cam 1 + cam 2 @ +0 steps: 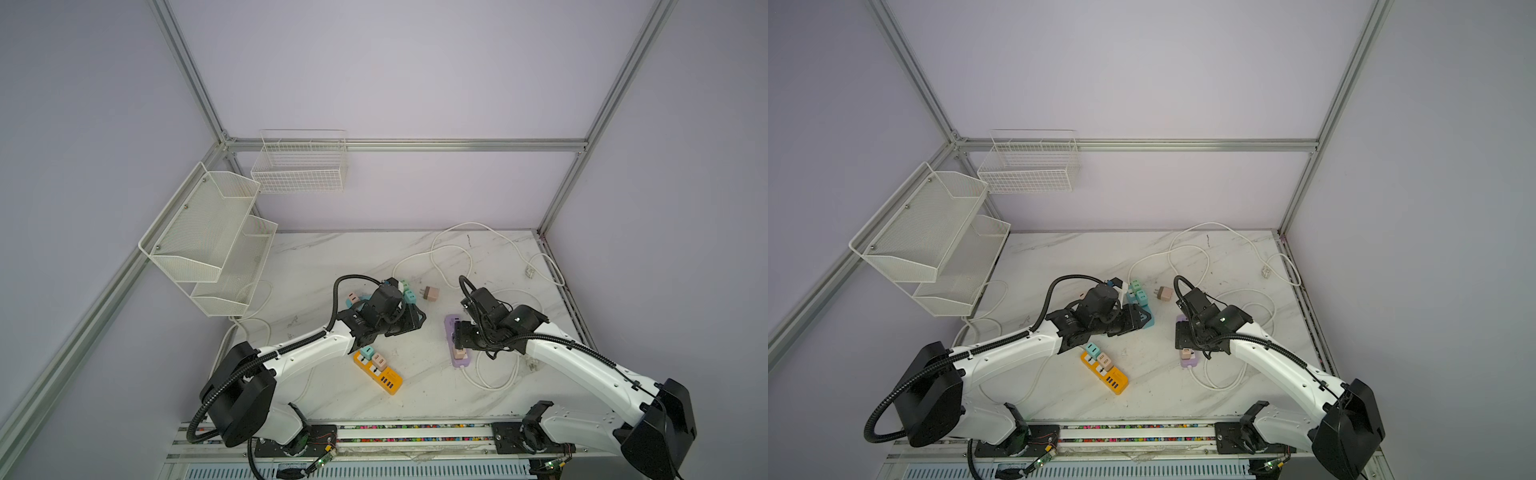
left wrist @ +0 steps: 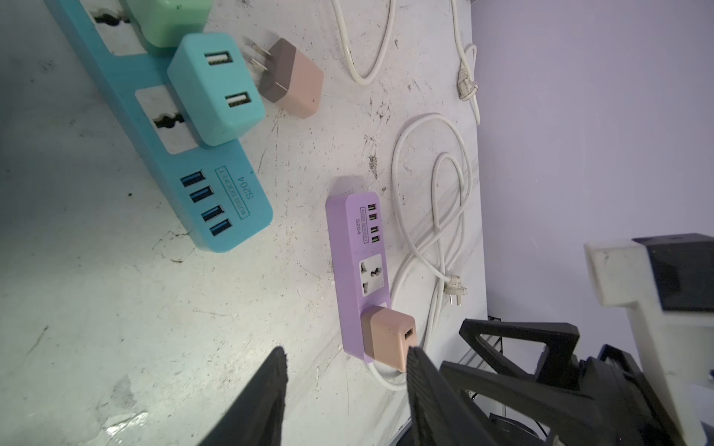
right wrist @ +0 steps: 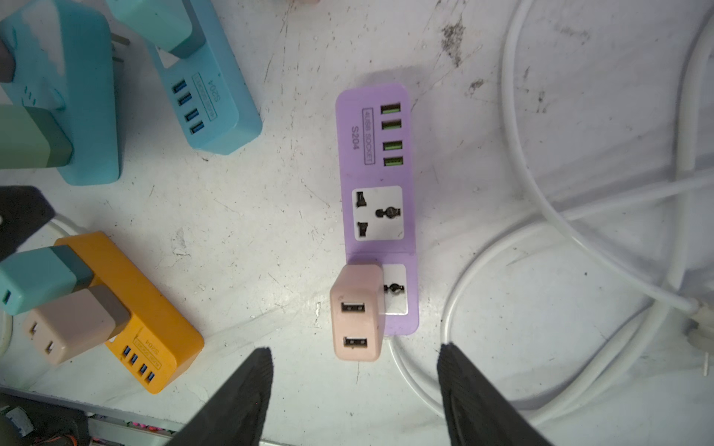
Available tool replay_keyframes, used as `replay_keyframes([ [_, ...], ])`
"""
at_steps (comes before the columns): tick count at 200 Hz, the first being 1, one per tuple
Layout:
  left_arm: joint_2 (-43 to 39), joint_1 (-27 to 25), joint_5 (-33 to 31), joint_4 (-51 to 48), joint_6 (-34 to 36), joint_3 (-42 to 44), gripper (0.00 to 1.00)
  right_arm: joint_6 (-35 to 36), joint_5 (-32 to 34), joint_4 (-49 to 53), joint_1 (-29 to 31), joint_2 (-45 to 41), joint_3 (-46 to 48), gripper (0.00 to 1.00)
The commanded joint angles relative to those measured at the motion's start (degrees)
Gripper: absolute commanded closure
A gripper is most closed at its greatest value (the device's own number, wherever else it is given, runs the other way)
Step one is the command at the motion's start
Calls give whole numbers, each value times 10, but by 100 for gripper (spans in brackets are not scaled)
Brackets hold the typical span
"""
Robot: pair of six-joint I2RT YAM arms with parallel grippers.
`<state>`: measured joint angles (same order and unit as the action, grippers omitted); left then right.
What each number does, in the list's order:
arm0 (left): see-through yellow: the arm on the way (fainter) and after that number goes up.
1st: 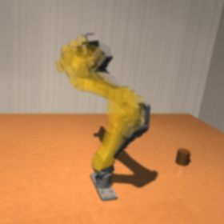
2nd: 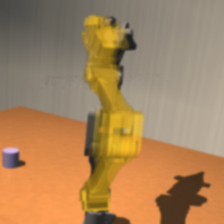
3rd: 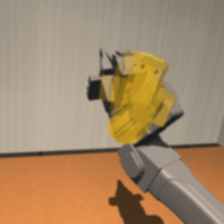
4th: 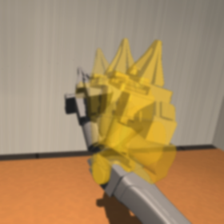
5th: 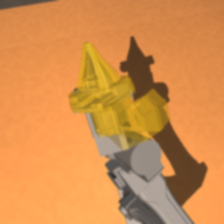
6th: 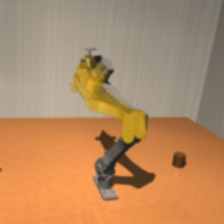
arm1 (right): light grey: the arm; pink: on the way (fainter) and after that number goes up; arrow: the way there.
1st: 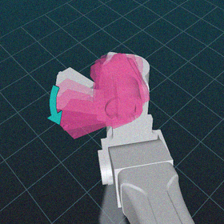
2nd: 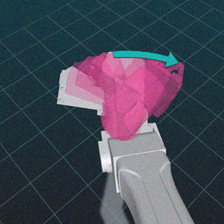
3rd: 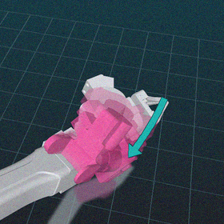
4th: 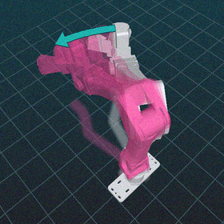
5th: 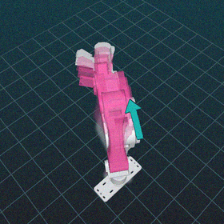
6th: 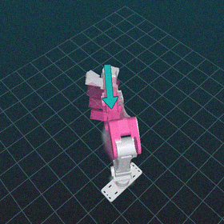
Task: Pull the plug off the socket
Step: 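Move the right gripper back and grasp the second pink plug on the purple strip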
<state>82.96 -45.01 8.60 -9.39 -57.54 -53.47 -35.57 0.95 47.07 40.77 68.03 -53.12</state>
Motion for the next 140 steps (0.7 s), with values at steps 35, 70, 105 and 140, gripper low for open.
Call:
replay_keyframes([
  [35, -7, -12, -10, 43, -20, 34, 49, -57, 29, -30, 48, 15, 48, 30],
  [70, 9, -18, -4, 62, -25, 29, 49, -59, 44, -70, 48, 36, 62, 37],
  [105, 24, -21, 2, 71, -24, 20, 49, -54, 45, -81, 48, 61, 66, 45],
  [140, 35, -22, 4, 75, -26, 20, 49, -52, 44, -98, 48, 77, 77, 52],
])
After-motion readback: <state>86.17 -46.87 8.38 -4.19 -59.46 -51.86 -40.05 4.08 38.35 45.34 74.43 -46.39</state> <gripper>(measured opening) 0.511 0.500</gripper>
